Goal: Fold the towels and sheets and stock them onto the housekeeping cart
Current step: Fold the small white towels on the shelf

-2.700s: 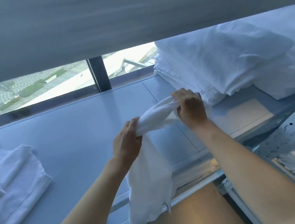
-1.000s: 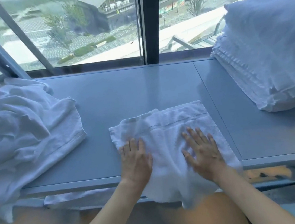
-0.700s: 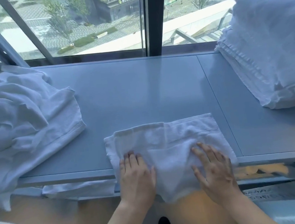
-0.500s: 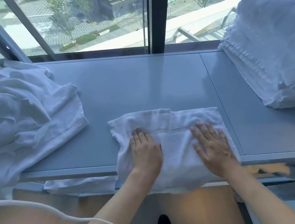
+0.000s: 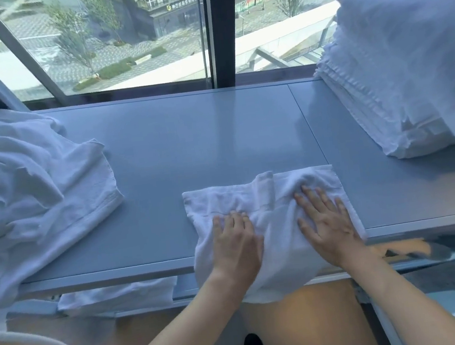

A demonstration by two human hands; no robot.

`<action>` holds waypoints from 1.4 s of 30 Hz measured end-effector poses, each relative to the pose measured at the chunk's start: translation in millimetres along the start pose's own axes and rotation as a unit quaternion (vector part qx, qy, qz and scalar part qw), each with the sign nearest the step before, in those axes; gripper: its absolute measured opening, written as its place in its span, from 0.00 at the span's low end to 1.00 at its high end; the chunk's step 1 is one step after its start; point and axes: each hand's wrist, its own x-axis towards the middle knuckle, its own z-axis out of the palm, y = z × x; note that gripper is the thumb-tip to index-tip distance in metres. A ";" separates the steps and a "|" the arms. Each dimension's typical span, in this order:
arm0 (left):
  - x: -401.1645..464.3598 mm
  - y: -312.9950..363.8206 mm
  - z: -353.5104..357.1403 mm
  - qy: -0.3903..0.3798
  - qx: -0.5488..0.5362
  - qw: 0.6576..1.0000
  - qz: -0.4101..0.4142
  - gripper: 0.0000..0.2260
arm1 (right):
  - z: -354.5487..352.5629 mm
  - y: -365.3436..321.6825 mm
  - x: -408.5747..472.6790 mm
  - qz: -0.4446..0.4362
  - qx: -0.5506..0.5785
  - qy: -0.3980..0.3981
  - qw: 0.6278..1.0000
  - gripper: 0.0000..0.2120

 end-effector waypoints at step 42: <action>32.6 -97.6 36.4 0.049 -0.102 0.992 -0.059 0.33 | 6.8 6.8 32.6 -0.019 -0.018 0.015 1.000 0.33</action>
